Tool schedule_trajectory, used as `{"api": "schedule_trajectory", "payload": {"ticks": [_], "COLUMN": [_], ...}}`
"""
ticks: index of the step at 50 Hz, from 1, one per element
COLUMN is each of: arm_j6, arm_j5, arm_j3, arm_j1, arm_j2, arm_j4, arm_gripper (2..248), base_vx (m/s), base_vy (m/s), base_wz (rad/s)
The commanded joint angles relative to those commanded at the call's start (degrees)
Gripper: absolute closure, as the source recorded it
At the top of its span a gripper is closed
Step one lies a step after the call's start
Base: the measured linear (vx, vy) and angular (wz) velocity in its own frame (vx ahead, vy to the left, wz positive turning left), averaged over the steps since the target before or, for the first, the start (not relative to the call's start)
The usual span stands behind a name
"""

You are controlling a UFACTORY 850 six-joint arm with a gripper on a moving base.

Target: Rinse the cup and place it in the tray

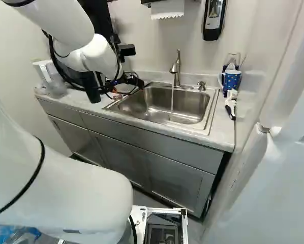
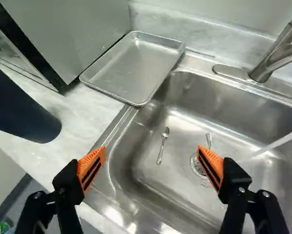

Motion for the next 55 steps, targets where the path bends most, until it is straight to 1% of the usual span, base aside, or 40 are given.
{"api": "schedule_trajectory", "payload": {"ticks": [34, 55], "arm_j6": [0.00, 0.00], "arm_j5": [0.00, 0.00], "arm_j3": [-0.88, -2.13], "arm_j1": [7.20, 11.53], "arm_j2": [-1.00, -2.42], "arm_j4": [0.00, 0.00], "arm_gripper": [3, 3], "base_vx": [0.000, 0.000], "base_vy": [0.000, 0.000], "base_wz": [0.000, 0.000]}}
